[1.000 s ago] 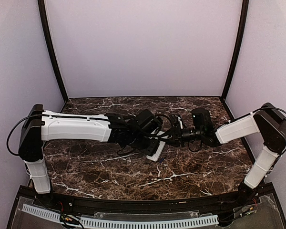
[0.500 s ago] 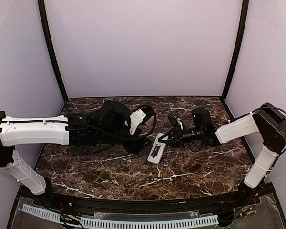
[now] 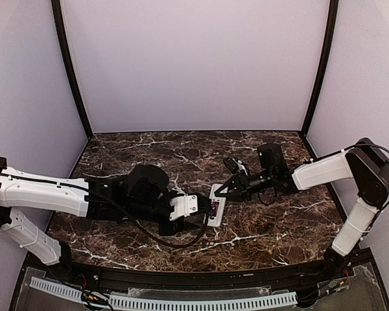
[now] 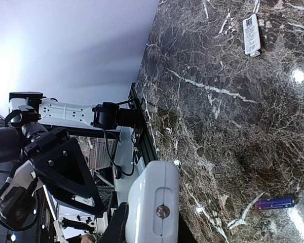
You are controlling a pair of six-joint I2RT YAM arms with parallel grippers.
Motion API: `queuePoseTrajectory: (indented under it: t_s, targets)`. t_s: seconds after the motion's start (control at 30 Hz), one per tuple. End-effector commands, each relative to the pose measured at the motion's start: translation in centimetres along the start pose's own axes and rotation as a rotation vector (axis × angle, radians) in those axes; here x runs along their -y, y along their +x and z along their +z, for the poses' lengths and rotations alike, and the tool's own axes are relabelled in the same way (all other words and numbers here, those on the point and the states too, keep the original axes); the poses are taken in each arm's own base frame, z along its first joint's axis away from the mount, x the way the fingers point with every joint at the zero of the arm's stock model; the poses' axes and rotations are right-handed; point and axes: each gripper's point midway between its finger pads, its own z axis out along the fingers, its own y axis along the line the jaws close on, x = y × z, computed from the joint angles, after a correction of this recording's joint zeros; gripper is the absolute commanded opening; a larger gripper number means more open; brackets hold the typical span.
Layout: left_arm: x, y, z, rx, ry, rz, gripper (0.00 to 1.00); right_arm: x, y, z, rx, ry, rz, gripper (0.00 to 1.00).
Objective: Load the batteries into the remote control
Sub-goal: Load the battery into the battery compartment.
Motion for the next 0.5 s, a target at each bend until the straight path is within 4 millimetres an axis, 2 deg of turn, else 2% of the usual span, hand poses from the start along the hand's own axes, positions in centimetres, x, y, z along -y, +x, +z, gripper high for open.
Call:
queuePoseTrajectory:
  t_s: [0.0, 0.1, 0.47]
  targets:
    - [1.0, -0.8, 0.8, 0.023, 0.039, 0.132, 0.40, -1.0, 0.3, 0.6, -0.048, -0.028, -0.038, 0.00]
    - [1.2, -1.2, 1.1, 0.032, 0.050, 0.165, 0.34, -1.0, 0.6, 1.0, -0.067, -0.032, -0.034, 0.00]
    - [1.0, -1.6, 2.4, 0.023, 0.051, 0.212, 0.24, -0.8, 1.3, 1.8, -0.096, -0.024, -0.034, 0.00]
